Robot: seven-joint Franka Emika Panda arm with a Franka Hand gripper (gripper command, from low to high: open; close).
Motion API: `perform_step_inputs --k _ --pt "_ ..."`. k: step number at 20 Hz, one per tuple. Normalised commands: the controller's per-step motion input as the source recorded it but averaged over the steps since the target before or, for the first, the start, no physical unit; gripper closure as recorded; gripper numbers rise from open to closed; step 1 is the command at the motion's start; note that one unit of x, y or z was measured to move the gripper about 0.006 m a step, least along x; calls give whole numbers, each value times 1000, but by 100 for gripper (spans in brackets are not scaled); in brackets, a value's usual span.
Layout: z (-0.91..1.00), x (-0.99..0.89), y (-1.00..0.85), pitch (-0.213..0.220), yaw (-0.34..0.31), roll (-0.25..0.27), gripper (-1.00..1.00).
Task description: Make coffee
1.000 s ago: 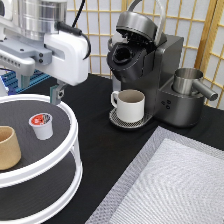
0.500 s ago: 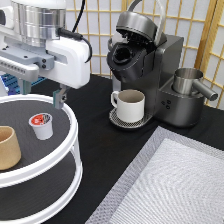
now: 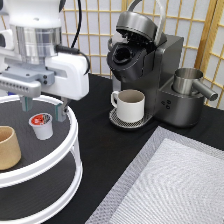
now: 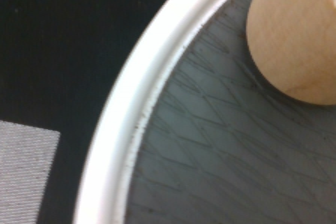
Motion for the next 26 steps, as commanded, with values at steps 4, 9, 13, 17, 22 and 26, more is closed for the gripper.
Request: perform_step_inputs --k 4,9,13,17,22,26 --pt "-237 -259 -144 -32 92 70 -100" --pt "-184 -148 -83 -23 48 65 -100" --pt "14 -37 -6 -34 5 47 -100" --pt "121 0 -11 -42 0 35 100" --pt "155 0 -2 -44 0 49 100" --pt "64 0 -65 -45 0 74 100"
